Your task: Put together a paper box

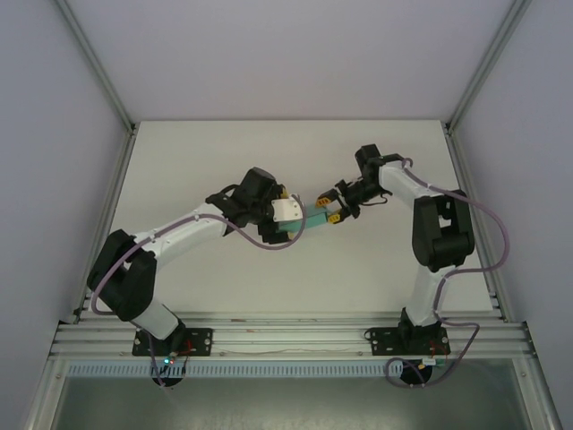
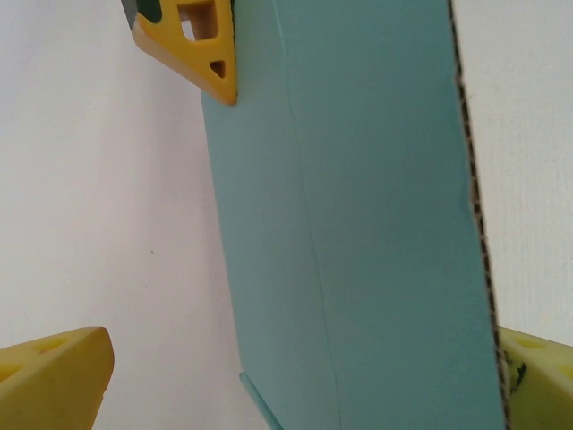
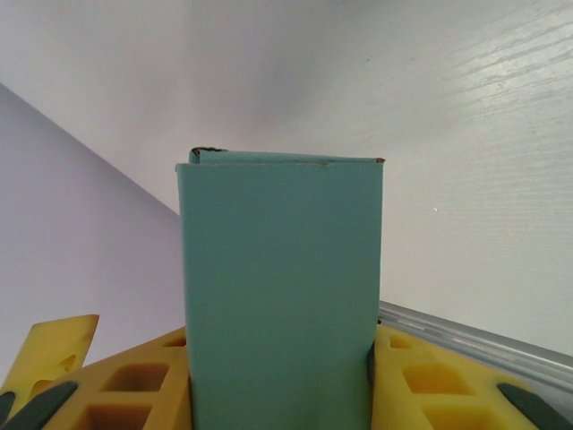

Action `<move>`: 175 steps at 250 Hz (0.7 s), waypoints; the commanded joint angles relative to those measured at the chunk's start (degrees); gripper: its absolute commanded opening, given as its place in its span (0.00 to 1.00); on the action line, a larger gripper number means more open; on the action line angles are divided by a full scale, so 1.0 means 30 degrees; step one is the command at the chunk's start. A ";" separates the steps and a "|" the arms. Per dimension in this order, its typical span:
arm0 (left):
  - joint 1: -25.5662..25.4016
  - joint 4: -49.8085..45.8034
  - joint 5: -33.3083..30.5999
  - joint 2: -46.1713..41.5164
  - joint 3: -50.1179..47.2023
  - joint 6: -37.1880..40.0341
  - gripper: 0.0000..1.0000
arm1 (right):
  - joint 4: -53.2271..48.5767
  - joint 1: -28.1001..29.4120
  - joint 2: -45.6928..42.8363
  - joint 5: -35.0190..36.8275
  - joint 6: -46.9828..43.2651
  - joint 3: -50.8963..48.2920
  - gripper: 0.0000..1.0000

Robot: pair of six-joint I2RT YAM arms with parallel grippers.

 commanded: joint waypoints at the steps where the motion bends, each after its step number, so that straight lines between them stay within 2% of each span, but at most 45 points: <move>1: -0.0099 -0.1056 0.0054 0.0162 0.0619 0.0981 1.00 | -0.0090 -0.0136 -0.0202 -0.1350 0.1181 0.0121 0.29; 39: -0.0291 -0.0866 0.0339 0.0016 0.0206 0.1300 1.00 | -0.0062 -0.0284 -0.0090 -0.1424 0.1716 0.0404 0.29; 108: -0.0284 0.0203 -0.4369 0.1658 0.1100 0.0155 1.00 | -0.0172 -0.0306 -0.0607 -0.2130 0.1944 -0.0042 0.29; 157: -0.0284 0.1277 -0.3834 0.1544 0.1121 -0.0387 0.89 | -0.0252 -0.0284 -0.0562 -0.2180 0.1754 -0.0455 0.34; 175: -0.0276 0.1587 -0.3566 0.1450 0.1037 -0.0486 0.80 | -0.0143 -0.0285 -0.0580 -0.2290 0.1751 -0.0581 0.34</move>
